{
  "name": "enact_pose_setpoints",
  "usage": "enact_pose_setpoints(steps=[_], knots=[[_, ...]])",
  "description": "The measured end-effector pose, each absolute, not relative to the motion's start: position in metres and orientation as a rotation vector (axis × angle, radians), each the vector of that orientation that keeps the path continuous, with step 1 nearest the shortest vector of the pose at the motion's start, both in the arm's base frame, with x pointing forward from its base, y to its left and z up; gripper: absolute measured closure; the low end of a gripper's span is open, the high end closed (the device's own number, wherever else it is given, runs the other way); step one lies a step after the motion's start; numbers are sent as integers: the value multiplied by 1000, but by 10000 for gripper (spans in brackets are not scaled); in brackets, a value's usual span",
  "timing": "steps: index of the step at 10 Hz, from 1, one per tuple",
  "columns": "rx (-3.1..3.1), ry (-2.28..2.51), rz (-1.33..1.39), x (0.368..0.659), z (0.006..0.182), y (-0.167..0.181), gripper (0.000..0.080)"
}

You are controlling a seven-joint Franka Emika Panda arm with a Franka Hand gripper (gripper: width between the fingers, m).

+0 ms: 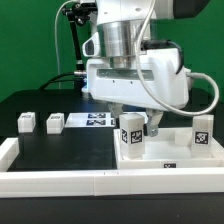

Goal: Assemble square table

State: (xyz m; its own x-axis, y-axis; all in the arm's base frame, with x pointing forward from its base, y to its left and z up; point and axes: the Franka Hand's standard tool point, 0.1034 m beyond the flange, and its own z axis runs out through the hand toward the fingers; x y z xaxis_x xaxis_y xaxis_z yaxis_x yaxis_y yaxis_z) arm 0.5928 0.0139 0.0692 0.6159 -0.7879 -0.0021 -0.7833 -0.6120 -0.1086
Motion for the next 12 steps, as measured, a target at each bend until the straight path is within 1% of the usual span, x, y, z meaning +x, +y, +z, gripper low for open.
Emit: enact_pose_setpoints(steps=[1, 2, 6, 10, 12], knots=[[-2790, 1223, -76, 593, 69, 16, 159], [-2828, 1135, -80, 592, 69, 17, 152], [-3015, 538, -98, 592, 68, 15, 150], [-3072, 194, -95, 590, 67, 18, 150], [-3092, -78, -102, 590, 67, 15, 150]])
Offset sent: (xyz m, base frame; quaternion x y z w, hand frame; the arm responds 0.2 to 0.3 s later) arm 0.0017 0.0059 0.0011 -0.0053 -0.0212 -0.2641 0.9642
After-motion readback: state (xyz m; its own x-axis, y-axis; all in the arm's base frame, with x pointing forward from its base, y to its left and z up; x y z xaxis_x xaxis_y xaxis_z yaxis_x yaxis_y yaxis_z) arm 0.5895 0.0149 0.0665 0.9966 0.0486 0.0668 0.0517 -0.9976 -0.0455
